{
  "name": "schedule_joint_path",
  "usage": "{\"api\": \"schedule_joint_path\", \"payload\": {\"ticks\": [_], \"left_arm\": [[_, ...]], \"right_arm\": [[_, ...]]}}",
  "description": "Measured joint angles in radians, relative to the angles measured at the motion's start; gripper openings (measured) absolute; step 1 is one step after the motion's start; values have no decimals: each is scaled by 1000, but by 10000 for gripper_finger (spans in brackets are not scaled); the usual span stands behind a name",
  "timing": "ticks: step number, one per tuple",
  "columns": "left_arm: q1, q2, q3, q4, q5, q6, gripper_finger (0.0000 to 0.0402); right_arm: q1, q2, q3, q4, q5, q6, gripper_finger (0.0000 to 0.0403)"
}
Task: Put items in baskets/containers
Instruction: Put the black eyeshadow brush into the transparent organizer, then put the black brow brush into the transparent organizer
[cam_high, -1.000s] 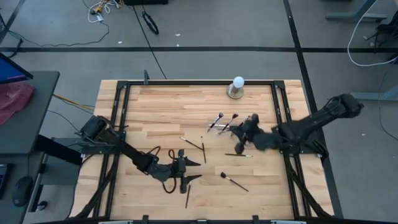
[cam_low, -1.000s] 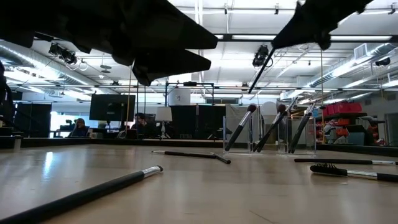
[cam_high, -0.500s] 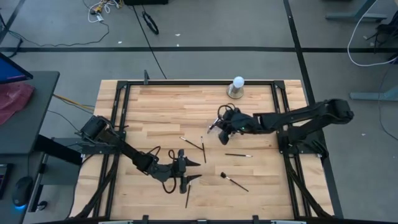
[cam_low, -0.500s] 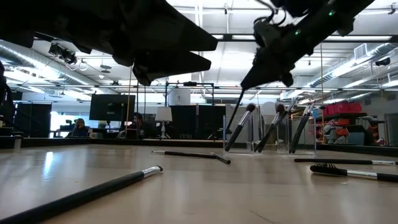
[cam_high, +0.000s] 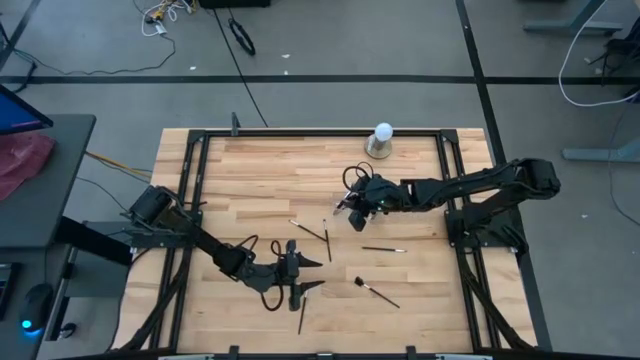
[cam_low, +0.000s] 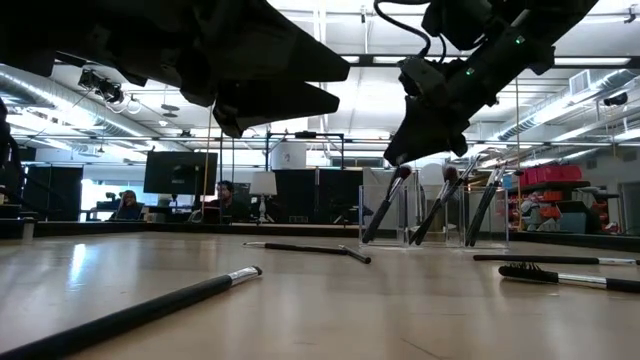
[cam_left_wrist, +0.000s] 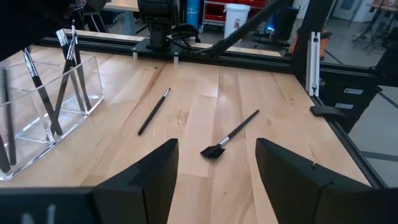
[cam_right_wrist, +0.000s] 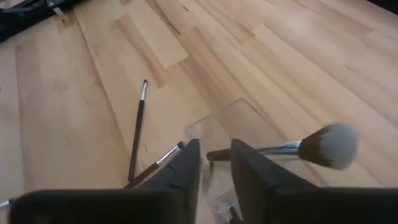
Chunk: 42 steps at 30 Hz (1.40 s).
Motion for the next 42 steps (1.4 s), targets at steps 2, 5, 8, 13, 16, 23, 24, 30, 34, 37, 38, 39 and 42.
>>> {"api": "schedule_joint_path", "payload": {"ticks": [2, 5, 8, 13, 16, 23, 24, 30, 34, 37, 38, 39, 42], "left_arm": [[0, 0, 0, 0, 0, 0, 220], [0, 0, 0, 0, 0, -6, 220], [0, 0, 1, -1, 0, -7, 220], [-1, 0, 2, -36, -57, -56, 220], [-1, 0, 2, -133, -237, -184, 220], [99, 0, 2, -467, -298, -570, 219], [126, 0, 2, -517, -237, -616, 219], [222, 0, 0, -618, -16, -668, 201], [203, 0, 1, -608, -45, -628, 184], [183, 0, 1, -610, -69, -607, 175], [174, 0, 1, -610, -75, -598, 174], [164, 0, 1, -610, -90, -586, 172], [134, 0, 1, -609, -133, -566, 170]], "right_arm": [[-12, -4, 0, -3, 0, -15, 125], [-39, -35, 0, -14, 3, -45, 161], [-62, -96, 0, -36, 25, -54, 184], [-13, -232, 0, -33, 97, -117, 187], [113, -289, 0, -10, 126, -158, 174], [521, -226, 1, 43, 287, -145, 133], [573, -198, 1, 63, 309, -141, 127], [771, -7, 1, 141, 348, -66, 96], [810, 127, 1, 169, 271, -23, 83], [796, 189, 0, 216, 246, 87, 86], [784, 199, 0, 217, 226, 118, 92], [775, 208, 1, 206, 197, 146, 100], [774, 213, 0, 157, 151, 196, 137]]}}
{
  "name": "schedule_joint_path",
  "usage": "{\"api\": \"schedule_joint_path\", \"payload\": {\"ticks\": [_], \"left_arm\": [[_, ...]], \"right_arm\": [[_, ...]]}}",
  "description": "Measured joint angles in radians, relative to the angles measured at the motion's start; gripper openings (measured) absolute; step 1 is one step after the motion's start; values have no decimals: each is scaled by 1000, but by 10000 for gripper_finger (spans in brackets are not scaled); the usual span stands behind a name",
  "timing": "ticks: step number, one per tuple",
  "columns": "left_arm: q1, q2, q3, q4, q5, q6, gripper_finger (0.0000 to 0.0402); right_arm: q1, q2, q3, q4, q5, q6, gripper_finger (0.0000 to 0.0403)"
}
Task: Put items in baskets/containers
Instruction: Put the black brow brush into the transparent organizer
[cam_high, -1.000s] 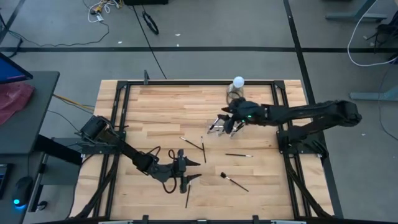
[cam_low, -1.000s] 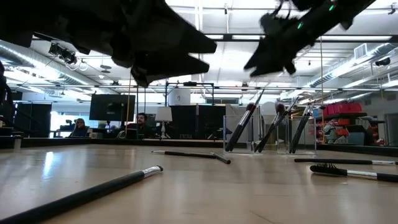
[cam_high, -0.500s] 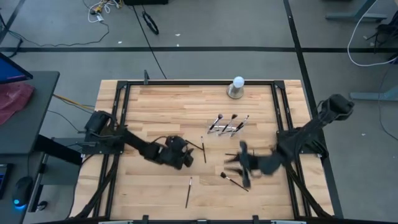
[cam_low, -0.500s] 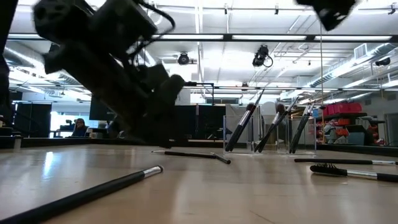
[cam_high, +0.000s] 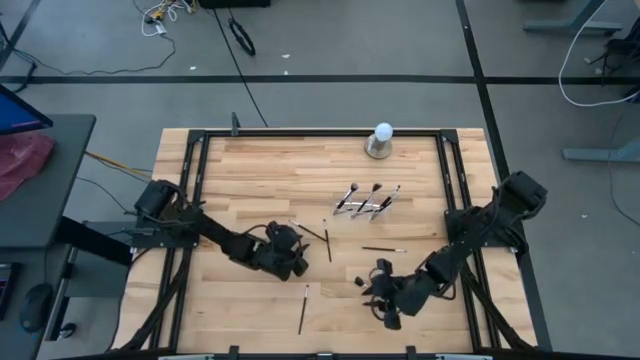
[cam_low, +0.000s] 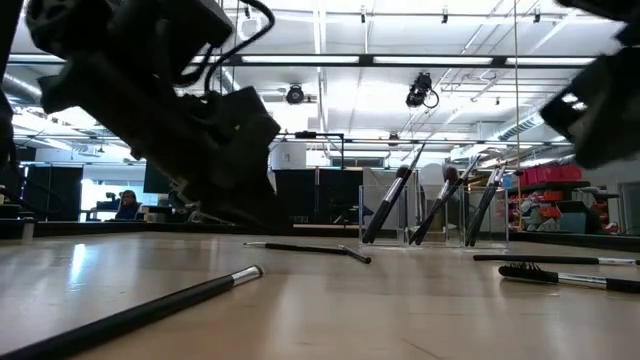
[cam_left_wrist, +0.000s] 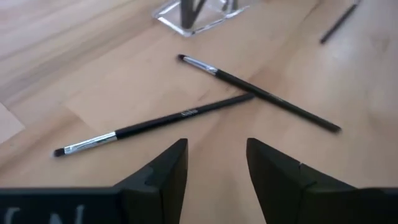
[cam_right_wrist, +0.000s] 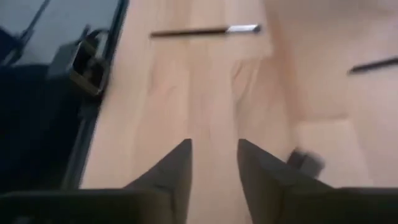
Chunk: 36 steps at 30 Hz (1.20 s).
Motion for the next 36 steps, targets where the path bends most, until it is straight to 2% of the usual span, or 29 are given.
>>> {"api": "schedule_joint_path", "payload": {"ticks": [2, 5, 10, 19, 26, 31, 36], "left_arm": [[-17, 0, 0, 0, -20, 19, 170], [-34, 0, 0, 0, -50, 37, 170], [-53, 0, 0, 0, -93, 38, 170], [-82, 0, 0, 17, -158, 50, 170], [-85, 0, 0, 32, -158, 54, 170], [-98, 0, 0, 99, -173, 150, 170], [-130, -5, 0, 220, -205, 310, 170]], "right_arm": [[14, -1, 0, -55, 7, 13, 163], [45, 0, 0, -138, 109, 68, 187], [102, 26, 0, -212, 256, 229, 185], [135, 226, 0, -98, 368, 278, 140], [145, 303, 7, -117, 429, 361, 81], [151, 325, 10, -149, 455, 394, 15], [158, 322, 9, -149, 480, 391, 11]]}}
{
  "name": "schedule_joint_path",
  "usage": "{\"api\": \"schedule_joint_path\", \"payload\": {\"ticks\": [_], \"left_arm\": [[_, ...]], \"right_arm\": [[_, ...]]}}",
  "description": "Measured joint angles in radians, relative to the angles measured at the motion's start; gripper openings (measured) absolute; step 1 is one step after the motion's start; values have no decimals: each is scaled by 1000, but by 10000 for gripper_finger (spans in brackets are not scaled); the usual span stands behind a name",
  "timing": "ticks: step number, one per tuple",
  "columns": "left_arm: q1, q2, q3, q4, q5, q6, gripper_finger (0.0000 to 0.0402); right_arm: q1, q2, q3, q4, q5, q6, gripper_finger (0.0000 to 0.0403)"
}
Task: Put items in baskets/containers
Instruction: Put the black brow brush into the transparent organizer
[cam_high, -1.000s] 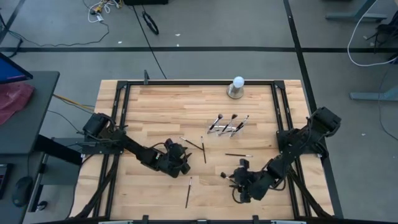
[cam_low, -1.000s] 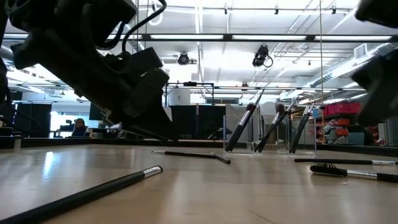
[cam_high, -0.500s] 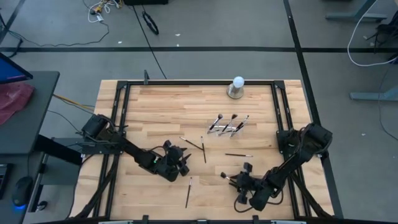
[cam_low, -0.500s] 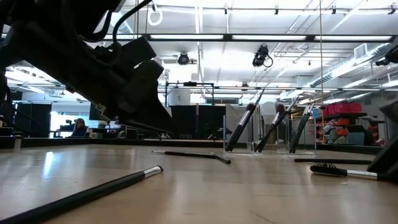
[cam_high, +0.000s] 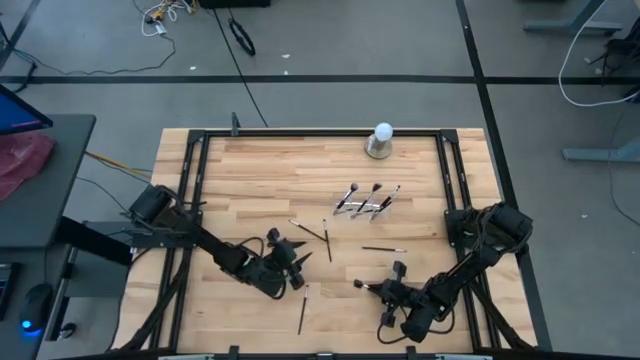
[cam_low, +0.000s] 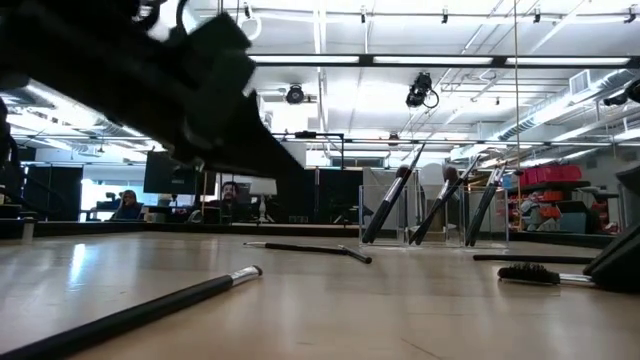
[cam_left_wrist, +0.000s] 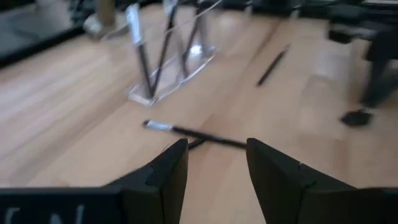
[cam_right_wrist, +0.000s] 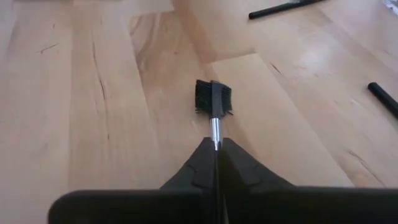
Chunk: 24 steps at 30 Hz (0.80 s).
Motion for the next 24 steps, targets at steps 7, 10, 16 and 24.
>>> {"api": "schedule_joint_path", "payload": {"ticks": [7, 10, 16, 24], "left_arm": [[-47, 0, 0, 221, 75, 282, 170], [-53, 0, 0, 289, 149, 374, 170], [-31, 0, -1, 341, 323, 435, 170], [-11, 10, 1, 630, 564, 629, 170]], "right_arm": [[-10, -76, -22, 47, 120, -87, 6], [-22, -118, -13, 216, 177, -248, 6], [-39, -145, -11, 741, 149, -820, 5], [-93, -145, -12, 1202, -224, -1249, 6]]}}
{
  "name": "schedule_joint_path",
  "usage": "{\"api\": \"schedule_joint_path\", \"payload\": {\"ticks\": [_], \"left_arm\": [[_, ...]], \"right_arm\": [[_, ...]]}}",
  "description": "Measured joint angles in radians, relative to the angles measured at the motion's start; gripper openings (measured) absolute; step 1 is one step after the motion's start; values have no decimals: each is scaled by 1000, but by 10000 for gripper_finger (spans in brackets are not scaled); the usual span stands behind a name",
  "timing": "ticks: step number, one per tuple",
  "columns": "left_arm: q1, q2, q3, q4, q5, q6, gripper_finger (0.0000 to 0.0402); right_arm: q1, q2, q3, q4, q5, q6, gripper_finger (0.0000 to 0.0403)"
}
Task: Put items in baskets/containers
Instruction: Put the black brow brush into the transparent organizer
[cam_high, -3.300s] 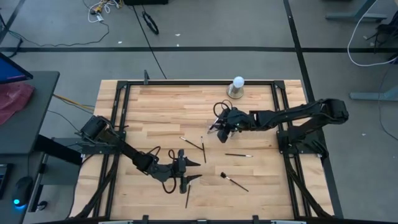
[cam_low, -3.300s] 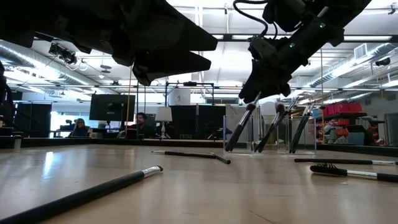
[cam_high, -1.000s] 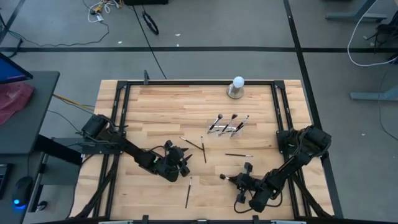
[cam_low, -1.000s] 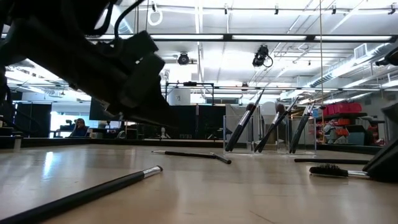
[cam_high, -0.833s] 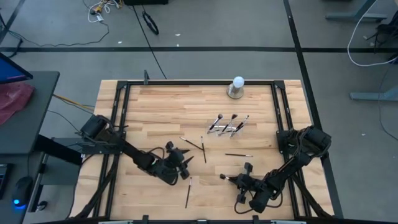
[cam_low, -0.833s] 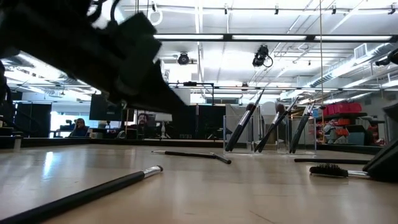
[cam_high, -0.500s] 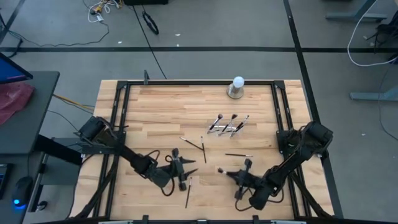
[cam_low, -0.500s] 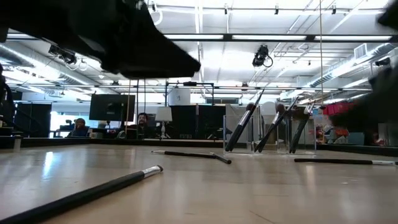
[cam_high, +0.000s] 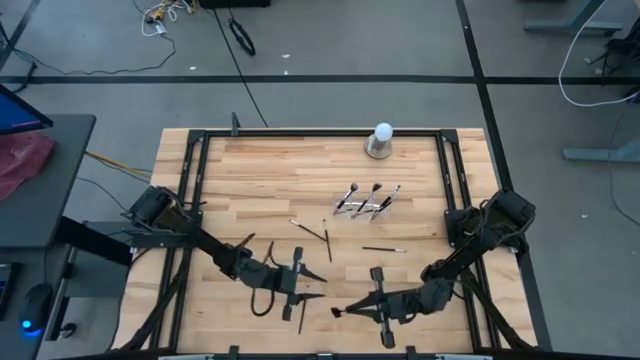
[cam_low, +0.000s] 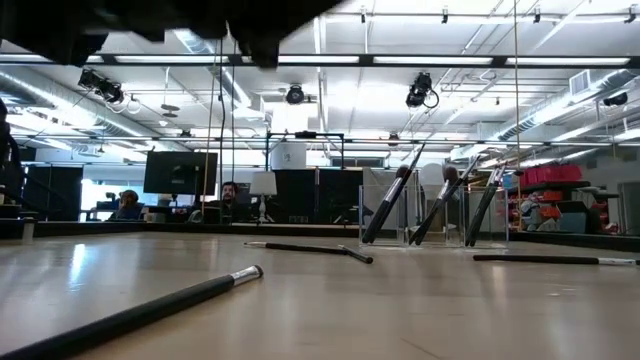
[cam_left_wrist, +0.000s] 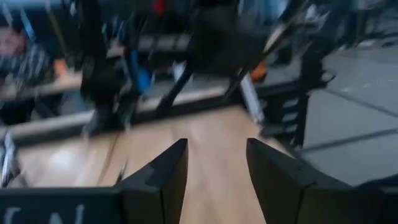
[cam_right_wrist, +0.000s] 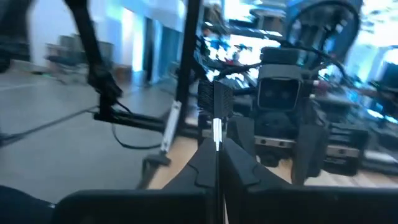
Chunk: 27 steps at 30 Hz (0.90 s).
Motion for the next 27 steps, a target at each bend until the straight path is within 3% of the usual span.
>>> {"api": "schedule_joint_path", "payload": {"ticks": [4, 10, 20, 27], "left_arm": [[-2, 0, 9, 104, 79, 125, 170], [-7, 0, 106, 63, 309, 314, 176], [-19, 2, 223, -91, 145, 349, 226], [-14, 2, 229, -108, 230, 354, 206]], "right_arm": [[-36, 0, 0, 19, -106, -6, 6], [-65, 0, 0, 20, -179, 17, 8], [-64, -2, 2, 14, -182, 17, 8], [-64, -2, 2, 14, -181, 17, 8]]}}
